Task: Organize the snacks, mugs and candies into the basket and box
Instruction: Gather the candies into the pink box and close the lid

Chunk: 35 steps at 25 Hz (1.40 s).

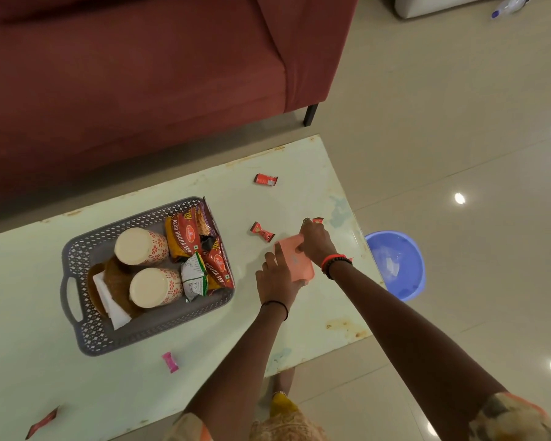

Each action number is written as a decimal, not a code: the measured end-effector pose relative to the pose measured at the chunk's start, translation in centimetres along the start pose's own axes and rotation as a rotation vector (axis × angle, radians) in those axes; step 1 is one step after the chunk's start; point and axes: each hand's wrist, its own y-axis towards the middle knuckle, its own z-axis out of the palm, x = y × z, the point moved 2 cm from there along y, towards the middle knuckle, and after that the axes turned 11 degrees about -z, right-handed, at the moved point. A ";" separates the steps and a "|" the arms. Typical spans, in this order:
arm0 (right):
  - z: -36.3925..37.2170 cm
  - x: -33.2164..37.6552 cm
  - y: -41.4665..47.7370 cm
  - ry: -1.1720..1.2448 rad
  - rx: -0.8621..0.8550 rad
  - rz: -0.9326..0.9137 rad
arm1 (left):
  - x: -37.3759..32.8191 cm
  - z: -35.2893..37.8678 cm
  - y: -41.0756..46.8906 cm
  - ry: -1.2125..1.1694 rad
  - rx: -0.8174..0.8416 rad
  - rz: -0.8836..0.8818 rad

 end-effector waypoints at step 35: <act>6.8 1.9 -16.4 -0.008 0.103 -0.112 | 9.2 -0.5 -7.1 -0.226 0.134 -0.165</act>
